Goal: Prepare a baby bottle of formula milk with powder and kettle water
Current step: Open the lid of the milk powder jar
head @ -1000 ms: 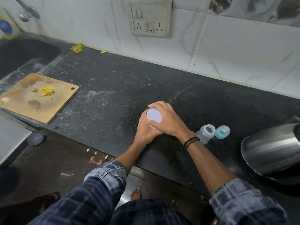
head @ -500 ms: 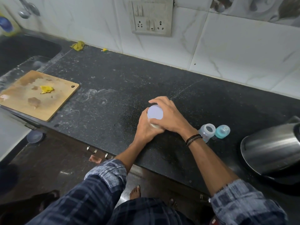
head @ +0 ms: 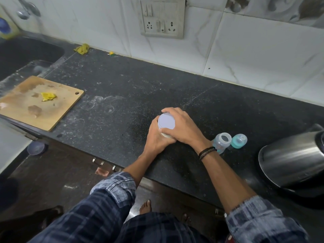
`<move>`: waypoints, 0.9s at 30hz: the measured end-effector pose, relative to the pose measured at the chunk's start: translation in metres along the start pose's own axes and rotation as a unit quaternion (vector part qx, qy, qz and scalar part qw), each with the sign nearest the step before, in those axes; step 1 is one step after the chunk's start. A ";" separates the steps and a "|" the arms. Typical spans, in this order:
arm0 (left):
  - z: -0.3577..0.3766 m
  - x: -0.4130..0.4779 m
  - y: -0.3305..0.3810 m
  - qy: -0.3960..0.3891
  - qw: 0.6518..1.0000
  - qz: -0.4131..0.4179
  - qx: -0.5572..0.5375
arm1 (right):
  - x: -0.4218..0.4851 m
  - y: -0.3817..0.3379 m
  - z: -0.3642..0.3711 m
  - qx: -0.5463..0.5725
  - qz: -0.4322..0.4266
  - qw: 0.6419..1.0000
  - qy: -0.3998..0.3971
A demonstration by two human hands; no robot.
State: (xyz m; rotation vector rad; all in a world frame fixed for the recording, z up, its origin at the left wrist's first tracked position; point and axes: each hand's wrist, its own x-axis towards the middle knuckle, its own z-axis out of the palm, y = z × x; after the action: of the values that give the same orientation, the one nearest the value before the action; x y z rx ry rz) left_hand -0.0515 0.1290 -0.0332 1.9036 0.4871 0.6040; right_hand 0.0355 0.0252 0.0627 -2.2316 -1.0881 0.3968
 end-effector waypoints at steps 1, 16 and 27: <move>0.000 0.000 -0.001 -0.002 1.000 -0.003 -0.004 | -0.001 0.000 0.000 0.002 -0.002 1.000 -0.008; -0.004 -0.002 0.017 0.013 1.000 0.028 -0.005 | 0.001 0.000 -0.009 0.056 0.012 0.998 0.015; -0.002 -0.001 0.006 0.005 1.000 0.016 0.014 | -0.003 0.000 -0.001 0.054 0.009 0.998 0.024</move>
State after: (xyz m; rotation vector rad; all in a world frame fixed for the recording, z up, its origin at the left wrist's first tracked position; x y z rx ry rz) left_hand -0.0533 0.1276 -0.0274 1.9386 0.4743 0.6307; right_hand 0.0344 0.0228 0.0636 -2.1473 -0.9989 0.3989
